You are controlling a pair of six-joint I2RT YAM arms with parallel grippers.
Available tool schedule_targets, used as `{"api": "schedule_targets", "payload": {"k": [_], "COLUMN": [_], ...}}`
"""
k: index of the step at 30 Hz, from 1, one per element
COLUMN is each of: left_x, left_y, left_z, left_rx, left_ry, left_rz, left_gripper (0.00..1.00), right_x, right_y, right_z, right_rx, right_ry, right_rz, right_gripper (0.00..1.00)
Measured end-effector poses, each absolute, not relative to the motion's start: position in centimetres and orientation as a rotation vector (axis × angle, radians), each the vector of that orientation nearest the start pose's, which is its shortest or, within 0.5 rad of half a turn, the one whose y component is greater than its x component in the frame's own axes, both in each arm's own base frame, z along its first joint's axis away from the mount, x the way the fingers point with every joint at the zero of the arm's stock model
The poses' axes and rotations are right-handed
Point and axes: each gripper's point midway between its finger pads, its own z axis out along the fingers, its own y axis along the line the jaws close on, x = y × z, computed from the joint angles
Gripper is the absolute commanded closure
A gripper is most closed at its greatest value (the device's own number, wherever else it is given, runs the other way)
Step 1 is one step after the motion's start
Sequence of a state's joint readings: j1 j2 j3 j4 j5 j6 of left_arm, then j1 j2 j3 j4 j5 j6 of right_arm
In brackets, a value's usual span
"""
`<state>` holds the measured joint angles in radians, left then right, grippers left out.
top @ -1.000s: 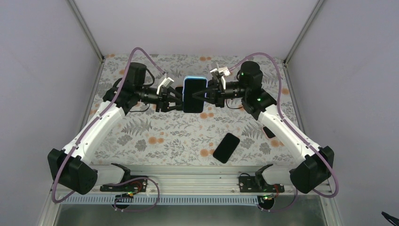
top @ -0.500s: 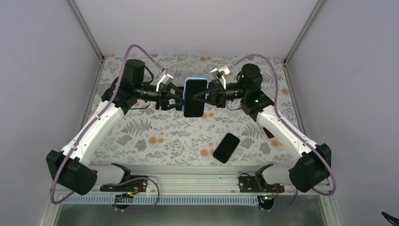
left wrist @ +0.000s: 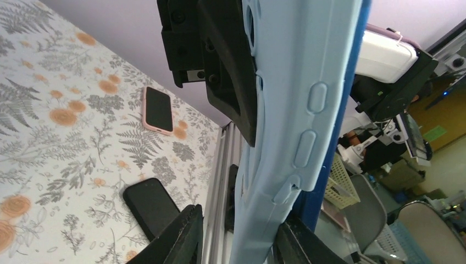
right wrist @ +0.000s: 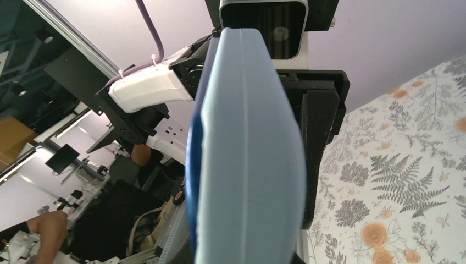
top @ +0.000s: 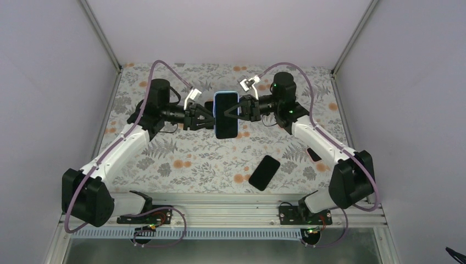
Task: Take the phone out of the phone case
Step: Remove the phone case from the phone.
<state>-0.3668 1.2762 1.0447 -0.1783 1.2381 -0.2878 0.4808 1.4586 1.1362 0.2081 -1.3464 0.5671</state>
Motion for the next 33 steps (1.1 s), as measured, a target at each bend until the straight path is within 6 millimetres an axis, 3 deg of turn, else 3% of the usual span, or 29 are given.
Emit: {"api": "schedule_targets", "payload": {"k": [8,14,25,33], "left_x": [23.6,24.5,26.5,27.9], "left_y": [-26.5,-26.5,-25.9,-24.9], "left_z": [30.8,30.4,29.8,30.3], "left_rx": [0.867,0.813,0.652,0.564], "left_ry": [1.839,1.862,1.927,1.917], "left_rz": [-1.703,-1.754,-1.750,-1.746], "left_gripper": [0.78,0.97,0.98,0.98], "right_x": [24.1,25.3,27.6,29.9], "right_y": [31.3,31.4,30.7,29.2], "right_z": [33.3,32.6,30.7,30.6], "right_rx": [-1.049,-0.994,-0.879,-0.782], "right_ry": [1.722,1.768,1.882,1.927], "right_rz": [1.892,1.892,1.895,1.833], "right_gripper": [0.96,0.92,0.74,0.31]}}
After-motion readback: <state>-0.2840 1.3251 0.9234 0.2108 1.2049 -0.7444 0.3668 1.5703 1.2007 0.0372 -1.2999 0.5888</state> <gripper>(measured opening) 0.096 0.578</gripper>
